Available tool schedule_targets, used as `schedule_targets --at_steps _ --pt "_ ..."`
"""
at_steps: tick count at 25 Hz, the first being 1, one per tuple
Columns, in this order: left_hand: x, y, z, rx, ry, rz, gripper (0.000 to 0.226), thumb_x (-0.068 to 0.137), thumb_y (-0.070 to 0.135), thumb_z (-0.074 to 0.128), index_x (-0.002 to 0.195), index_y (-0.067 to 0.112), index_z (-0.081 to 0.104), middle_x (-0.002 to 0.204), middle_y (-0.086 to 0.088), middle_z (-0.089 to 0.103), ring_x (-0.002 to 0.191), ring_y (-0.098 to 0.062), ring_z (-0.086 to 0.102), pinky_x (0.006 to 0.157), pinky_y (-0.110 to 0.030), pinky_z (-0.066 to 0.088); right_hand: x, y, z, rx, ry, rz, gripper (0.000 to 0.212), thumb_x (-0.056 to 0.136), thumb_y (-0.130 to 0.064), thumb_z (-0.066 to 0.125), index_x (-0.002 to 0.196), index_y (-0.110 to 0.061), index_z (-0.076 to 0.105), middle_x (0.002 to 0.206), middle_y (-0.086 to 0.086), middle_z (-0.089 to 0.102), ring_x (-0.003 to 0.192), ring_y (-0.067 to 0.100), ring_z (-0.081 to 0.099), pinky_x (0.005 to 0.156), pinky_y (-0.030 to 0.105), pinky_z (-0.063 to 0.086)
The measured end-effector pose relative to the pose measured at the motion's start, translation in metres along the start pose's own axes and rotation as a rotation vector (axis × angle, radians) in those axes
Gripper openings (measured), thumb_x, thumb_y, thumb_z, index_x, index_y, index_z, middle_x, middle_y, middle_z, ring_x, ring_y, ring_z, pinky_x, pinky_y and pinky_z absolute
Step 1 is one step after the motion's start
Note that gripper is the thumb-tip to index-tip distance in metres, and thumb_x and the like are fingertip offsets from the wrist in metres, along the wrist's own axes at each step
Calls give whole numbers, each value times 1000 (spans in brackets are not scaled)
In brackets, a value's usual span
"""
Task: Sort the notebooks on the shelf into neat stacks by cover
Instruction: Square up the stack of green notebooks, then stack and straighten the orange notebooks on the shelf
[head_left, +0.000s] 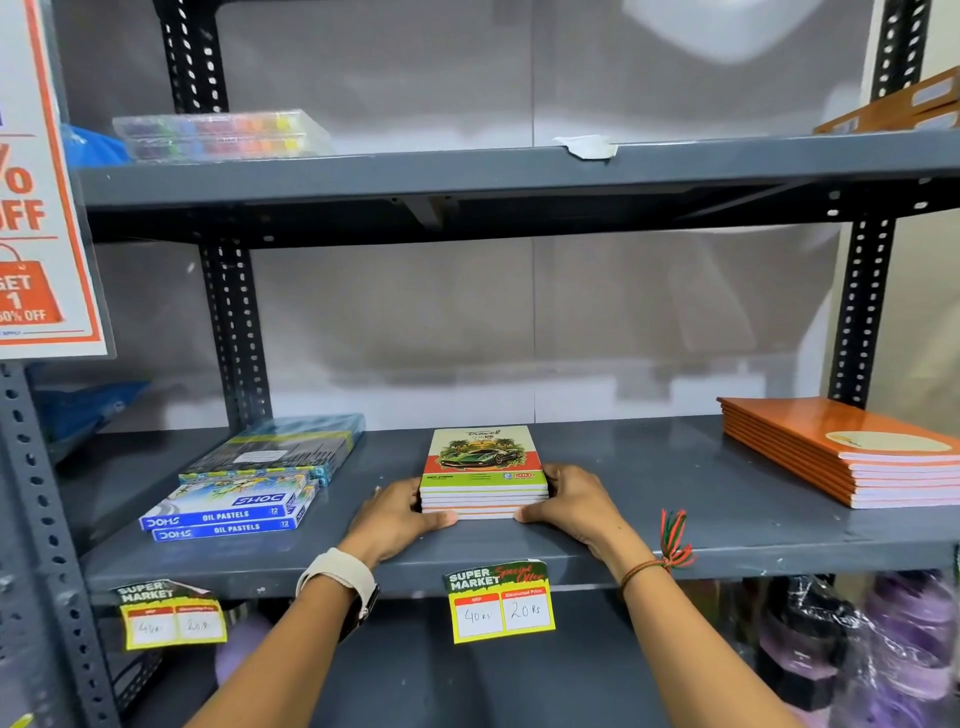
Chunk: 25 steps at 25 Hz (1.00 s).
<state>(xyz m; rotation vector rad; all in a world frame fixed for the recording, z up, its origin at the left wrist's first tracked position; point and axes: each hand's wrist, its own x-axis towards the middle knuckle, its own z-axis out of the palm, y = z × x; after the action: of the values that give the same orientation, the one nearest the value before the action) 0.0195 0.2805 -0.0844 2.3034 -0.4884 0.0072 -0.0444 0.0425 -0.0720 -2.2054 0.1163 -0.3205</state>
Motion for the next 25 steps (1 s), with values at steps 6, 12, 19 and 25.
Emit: schedule_targets --at_steps 6,12,19,25 --pt "-9 10 -1 122 46 8 52 74 58 66 123 43 55 128 15 64 124 -17 58 112 -45 36 -1 -4 1 -24 -12 8 50 61 -32 87 107 -22 69 110 -6 73 102 17 67 95 40 53" --pt "-11 15 0 160 73 -8 45 81 51 66 124 41 56 127 13 65 124 -16 58 115 -46 31 1 -3 1 -31 -15 4 50 63 -32 86 109 -21 69 112 -5 73 104 17 66 96 40 53" --pt "-23 32 -5 -229 64 -54 71 68 55 76 128 24 54 129 12 59 122 -10 54 100 -27 42 -6 -12 -3 119 -29 35 58 60 -39 89 106 -17 63 118 -1 70 108 16 65 96 33 52" --pt "-16 105 3 -258 359 -33 66 99 53 25 154 17 21 161 -3 22 149 -24 19 119 -37 15 -28 -30 -21 414 148 111 92 90 -58 53 156 -13 8 163 6 16 150 22 18 121 35 21"
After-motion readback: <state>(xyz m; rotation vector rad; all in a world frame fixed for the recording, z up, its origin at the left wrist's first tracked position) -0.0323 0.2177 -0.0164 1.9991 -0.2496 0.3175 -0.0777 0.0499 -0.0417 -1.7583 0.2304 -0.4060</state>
